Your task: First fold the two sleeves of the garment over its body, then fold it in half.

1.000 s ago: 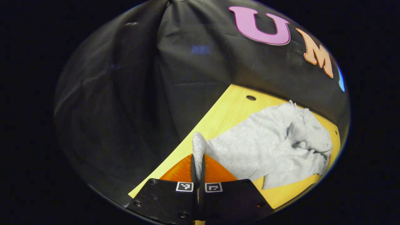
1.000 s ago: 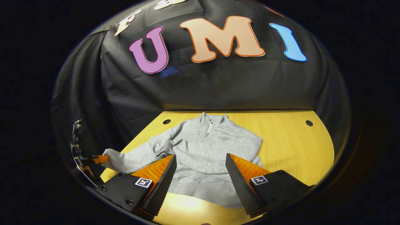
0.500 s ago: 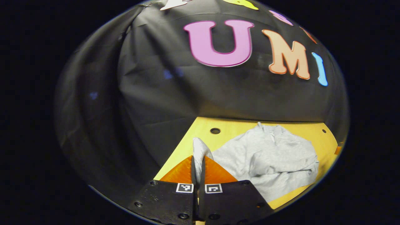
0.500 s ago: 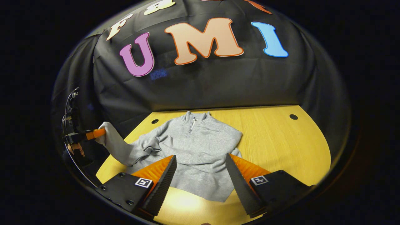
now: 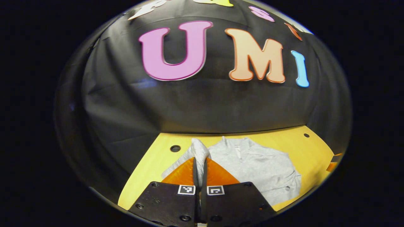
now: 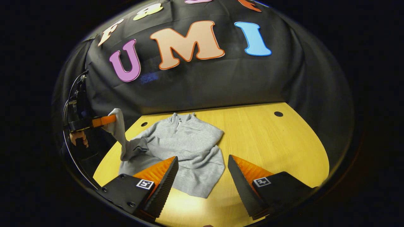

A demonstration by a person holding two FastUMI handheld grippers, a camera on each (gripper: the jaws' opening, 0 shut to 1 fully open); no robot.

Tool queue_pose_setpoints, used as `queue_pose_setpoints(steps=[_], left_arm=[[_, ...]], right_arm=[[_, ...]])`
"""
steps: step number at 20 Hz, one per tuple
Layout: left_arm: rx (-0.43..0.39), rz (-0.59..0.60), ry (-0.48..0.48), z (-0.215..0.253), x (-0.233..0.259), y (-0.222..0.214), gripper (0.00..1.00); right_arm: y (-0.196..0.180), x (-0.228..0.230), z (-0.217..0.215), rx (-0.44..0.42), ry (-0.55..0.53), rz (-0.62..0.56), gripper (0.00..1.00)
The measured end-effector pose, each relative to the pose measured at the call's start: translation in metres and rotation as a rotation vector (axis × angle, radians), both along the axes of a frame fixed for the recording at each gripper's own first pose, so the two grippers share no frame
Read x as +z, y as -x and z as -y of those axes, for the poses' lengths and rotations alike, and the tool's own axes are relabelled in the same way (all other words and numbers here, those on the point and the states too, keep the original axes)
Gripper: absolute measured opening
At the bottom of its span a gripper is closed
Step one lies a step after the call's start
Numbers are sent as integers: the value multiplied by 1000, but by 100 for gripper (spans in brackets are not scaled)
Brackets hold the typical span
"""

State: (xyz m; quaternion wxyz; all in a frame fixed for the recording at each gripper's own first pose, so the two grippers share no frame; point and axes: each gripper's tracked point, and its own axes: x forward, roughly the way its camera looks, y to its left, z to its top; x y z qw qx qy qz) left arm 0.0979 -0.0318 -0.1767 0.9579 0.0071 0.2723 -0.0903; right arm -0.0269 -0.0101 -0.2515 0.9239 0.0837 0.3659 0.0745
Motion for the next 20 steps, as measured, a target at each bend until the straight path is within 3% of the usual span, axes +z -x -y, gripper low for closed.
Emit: queue_pose_setpoints(steps=[6,11,15,20], left_arm=[[-94,-23,53,87,-8,-12,0],[-207,-64,37,153,-25,-11,0],[-278,-102,54,202,-43,-6,0],[-309,-138,-2,239,-75,-4,0]], right_arm=[[16,4,47,-66,28,-11,98],[32,-1,77,-122,40,-31,94],[43,-6,95,-159,42,-49,98],[54,-12,112,-193,58,-63,94]])
